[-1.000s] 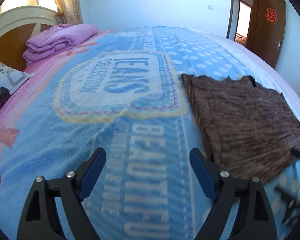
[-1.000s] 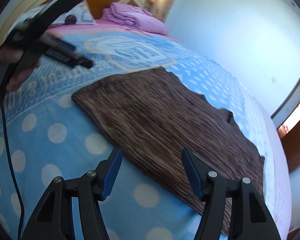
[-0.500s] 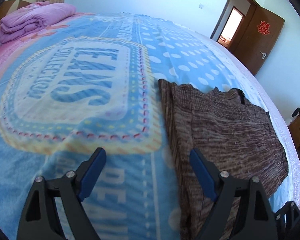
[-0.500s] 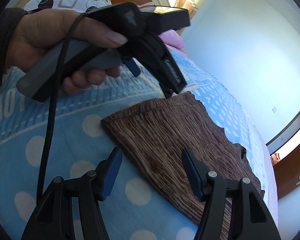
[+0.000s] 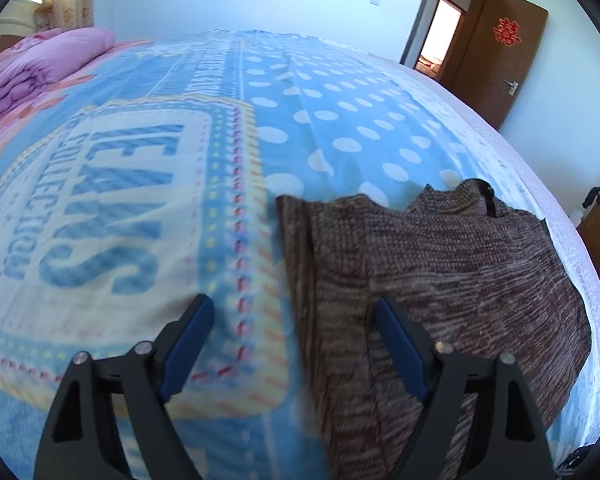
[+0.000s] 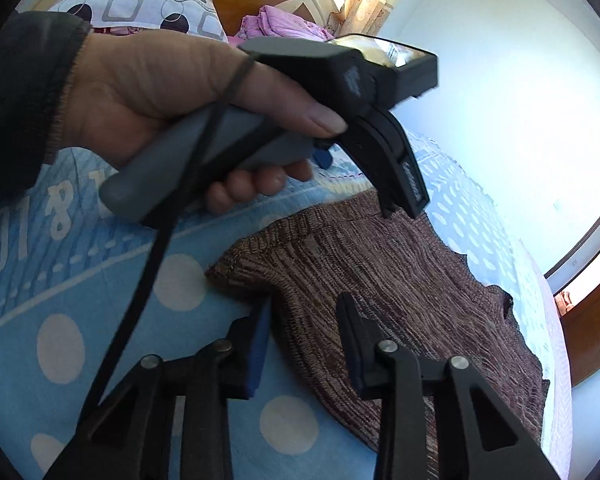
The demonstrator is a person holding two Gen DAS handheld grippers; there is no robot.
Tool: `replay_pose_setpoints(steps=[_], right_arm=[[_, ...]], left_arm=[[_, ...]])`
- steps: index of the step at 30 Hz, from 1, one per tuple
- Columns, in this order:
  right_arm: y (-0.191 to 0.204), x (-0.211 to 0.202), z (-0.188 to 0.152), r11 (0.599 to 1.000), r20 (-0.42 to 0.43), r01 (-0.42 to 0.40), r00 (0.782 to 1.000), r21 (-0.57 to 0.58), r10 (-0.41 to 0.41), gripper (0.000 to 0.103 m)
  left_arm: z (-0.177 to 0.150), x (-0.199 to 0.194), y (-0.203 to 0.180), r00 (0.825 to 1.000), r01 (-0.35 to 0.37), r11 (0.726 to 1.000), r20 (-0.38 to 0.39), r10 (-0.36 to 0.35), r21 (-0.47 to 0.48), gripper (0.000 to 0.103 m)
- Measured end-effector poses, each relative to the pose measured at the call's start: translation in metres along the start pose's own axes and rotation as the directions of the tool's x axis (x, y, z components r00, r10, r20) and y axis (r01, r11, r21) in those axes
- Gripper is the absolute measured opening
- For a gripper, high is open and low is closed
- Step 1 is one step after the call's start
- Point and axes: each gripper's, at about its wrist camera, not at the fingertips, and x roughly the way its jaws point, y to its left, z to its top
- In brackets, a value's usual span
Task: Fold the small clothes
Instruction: 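Bring both grippers together and grasp the sweater's side edge, then lift the gripped side and fold it over the sweater with both grippers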
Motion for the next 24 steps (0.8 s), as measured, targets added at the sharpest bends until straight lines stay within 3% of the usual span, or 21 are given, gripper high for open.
replay_pose_setpoints(steps=[2,3,5,8,10,11,19,24], right_arm=[[0.002,-0.001,0.001,1.0,-0.001,-0.002,1.0,0.006,0.002,0.029],[0.004,-0.002,0.002,1.0,-0.002,-0.005,1.0,0.008,0.005,0.026],[0.004,-0.001,0.003,1.0,-0.004,-0.014,1.0,0.01,0.014,0.02],[0.008,-0.001,0.004,1.0,-0.007,-0.021,1.0,0.002,0.021,0.013],[0.01,-0.002,0.004,1.0,-0.007,-0.026,1.0,-0.001,0.026,0.01],[0.01,-0.003,0.004,1.0,-0.006,-0.03,1.0,0.001,0.03,0.009],[-0.005,-0.01,-0.001,0.995,0.019,-0.083,0.996,0.052,0.082,0.006],[-0.018,-0.013,-0.004,0.987,0.028,-0.118,0.993,0.104,0.116,0.006]], left_arm=[[0.003,0.004,-0.002,1.0,0.008,1.0,-0.001,-0.008,0.007,0.074],[0.005,0.005,-0.002,1.0,0.016,1.0,0.003,-0.016,0.006,0.064],[0.007,0.008,-0.003,0.999,0.053,0.999,0.0,-0.053,-0.001,0.055],[0.008,0.01,-0.003,0.998,0.067,0.998,0.0,-0.067,-0.009,0.049],[0.008,0.01,-0.002,0.997,0.078,0.997,0.001,-0.078,-0.017,0.033],[0.008,0.01,-0.001,0.996,0.094,0.995,0.0,-0.094,-0.023,0.013],[0.008,-0.002,0.007,0.987,0.16,0.984,0.02,-0.159,-0.079,0.01],[0.006,0.0,0.008,0.987,0.161,0.981,0.002,-0.162,-0.104,0.01]])
